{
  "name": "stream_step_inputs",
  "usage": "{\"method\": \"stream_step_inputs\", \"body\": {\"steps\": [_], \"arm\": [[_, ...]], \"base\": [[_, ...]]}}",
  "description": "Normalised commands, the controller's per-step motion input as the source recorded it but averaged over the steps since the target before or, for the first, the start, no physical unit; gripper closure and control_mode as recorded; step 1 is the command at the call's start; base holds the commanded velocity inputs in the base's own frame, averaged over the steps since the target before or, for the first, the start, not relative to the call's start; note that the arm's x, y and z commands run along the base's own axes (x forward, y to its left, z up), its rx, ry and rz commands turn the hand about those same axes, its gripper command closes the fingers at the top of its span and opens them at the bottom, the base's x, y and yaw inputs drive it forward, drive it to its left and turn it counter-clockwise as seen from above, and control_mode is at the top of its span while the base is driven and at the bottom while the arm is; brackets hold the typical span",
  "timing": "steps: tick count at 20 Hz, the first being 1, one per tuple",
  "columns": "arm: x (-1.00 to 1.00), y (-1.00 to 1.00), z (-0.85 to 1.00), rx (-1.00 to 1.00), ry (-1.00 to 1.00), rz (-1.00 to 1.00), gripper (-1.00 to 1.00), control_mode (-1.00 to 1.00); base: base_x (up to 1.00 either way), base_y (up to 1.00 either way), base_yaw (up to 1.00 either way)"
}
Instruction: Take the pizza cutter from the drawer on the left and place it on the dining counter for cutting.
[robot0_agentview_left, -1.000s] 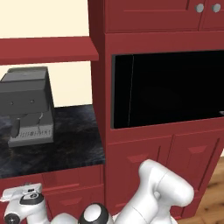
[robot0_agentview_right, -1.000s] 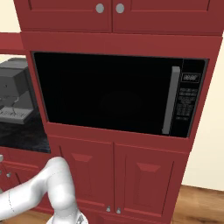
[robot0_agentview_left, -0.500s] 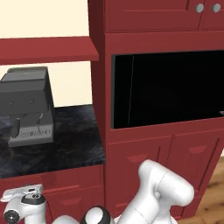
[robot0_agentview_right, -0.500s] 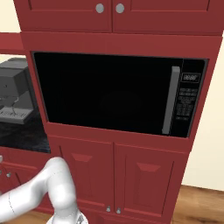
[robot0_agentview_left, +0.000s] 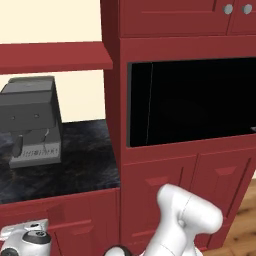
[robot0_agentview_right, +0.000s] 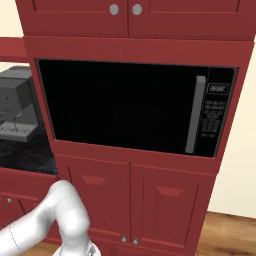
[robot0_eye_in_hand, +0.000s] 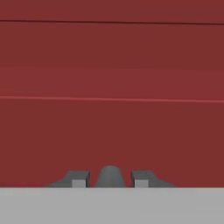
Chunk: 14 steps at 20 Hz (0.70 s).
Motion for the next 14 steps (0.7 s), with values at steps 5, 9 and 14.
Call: {"method": "stream_step_inputs", "body": {"steps": [5, 9, 14], "arm": [[-0.67, 0.0, -0.07, 0.0, 0.04, 0.0, 1.0, -1.0], [-0.68, 0.0, -0.12, 0.0, 0.06, 0.0, 1.0, -1.0], [-0.68, 0.0, -0.12, 0.0, 0.06, 0.0, 1.0, -1.0]], "base": [[0.0, 0.0, 0.0], [0.0, 0.0, 0.0], [0.0, 0.0, 0.0]]}}
